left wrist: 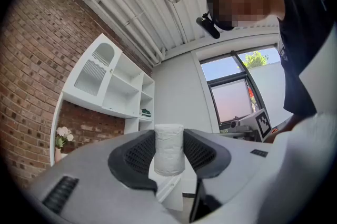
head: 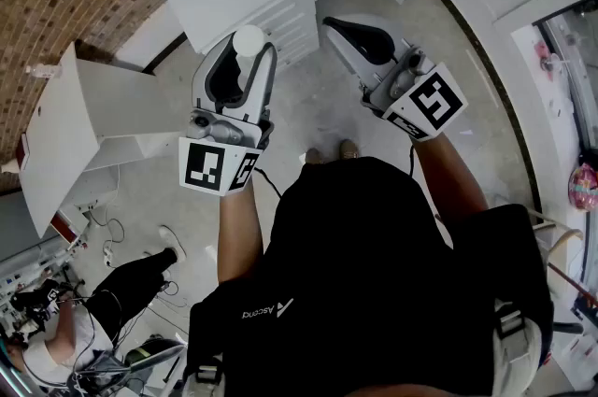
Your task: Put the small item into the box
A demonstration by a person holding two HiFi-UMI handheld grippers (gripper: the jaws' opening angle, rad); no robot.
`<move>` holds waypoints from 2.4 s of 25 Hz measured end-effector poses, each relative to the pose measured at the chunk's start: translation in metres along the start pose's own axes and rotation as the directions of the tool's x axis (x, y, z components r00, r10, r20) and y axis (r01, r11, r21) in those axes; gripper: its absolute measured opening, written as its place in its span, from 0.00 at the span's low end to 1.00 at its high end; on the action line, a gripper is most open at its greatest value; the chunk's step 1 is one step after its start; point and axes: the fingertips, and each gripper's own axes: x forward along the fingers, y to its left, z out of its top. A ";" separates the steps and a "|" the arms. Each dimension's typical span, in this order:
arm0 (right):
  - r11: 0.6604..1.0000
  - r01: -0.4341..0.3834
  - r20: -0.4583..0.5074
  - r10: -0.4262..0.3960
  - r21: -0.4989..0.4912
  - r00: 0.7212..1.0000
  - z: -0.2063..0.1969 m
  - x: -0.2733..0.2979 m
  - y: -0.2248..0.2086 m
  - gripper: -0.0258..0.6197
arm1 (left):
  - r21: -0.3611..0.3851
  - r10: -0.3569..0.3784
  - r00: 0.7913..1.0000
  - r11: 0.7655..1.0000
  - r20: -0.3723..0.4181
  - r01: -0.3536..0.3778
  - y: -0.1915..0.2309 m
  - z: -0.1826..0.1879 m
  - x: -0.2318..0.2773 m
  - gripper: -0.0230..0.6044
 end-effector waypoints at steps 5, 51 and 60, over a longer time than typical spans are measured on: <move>1.000 0.002 0.009 -0.002 0.002 1.000 0.001 0.003 -0.009 0.04 | 0.004 0.012 1.000 1.000 -0.004 -0.012 0.005 -0.001 0.008 0.30; 1.000 0.016 -0.081 -0.018 -0.020 0.997 -0.082 0.220 -0.250 0.04 | 0.093 0.019 0.985 0.996 -0.171 -0.003 0.275 -0.110 0.239 0.30; 0.998 0.066 -0.144 -0.063 0.018 0.988 -0.113 0.257 -0.283 0.04 | 0.070 -0.043 0.911 0.994 -0.411 0.078 0.322 -0.194 0.279 0.30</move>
